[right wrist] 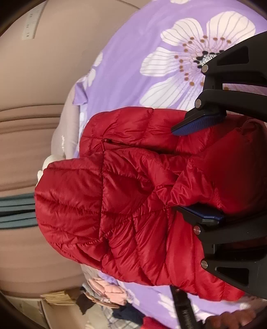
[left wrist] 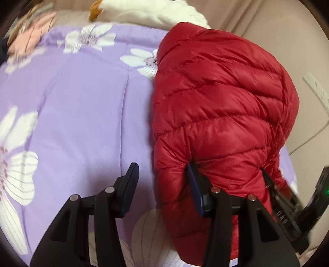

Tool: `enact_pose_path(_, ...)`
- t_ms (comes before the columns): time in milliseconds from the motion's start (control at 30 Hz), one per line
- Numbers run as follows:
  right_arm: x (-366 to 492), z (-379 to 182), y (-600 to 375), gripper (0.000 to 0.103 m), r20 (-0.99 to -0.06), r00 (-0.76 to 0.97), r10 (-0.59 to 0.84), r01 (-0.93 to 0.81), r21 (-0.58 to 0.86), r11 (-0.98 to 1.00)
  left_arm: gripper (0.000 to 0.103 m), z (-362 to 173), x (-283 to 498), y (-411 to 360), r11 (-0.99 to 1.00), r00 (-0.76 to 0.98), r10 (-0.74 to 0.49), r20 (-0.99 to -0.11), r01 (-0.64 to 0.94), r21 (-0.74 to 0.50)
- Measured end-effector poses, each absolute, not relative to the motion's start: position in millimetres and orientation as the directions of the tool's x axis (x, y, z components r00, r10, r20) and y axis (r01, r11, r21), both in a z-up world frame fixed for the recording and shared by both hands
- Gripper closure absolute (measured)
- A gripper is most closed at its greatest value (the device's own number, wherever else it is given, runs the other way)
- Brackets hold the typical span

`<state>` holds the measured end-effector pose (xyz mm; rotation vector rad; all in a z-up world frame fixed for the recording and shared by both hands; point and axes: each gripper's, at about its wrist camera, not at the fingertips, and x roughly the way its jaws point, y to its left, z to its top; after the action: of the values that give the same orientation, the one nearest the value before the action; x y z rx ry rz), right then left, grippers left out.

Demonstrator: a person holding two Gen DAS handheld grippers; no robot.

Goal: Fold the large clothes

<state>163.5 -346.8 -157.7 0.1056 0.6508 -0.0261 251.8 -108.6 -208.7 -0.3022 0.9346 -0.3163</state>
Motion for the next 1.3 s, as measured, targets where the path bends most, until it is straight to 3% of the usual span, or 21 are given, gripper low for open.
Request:
enact_pose_path(500,161,-157,-350,0.041,-0.612,0.791,0.031,0.047,0.111,0.993,0.054,-209,254,-110,0.91,0.55,-0.383,-0.742,0.085,-0.407)
enact_pose_path(633,163,-159,-337,0.056,-0.619,0.786,-0.006,0.046,0.049,0.998,0.052,-210,255,-108,0.907,0.546,-0.386,-0.743,0.079,-0.414)
enact_pose_path(700,165,-161,-331,0.057,-0.627,0.779,-0.032,0.048,0.008,0.999,0.052,-211,255,-109,0.91,0.549,-0.381,-0.744,0.08,-0.408)
enact_pose_path(1200,157,-158,-339,0.054,-0.612,0.791,0.001,0.032,0.044,0.999,0.052,-211,251,-115,0.93,0.579,-0.339,-0.741,0.086,-0.358)
enact_pose_path(1300,155,-155,-343,0.045,-0.599,0.8,-0.001,0.046,0.059,0.997,0.052,-209,248,-115,0.936,0.594,-0.322,-0.737,0.082,-0.343)
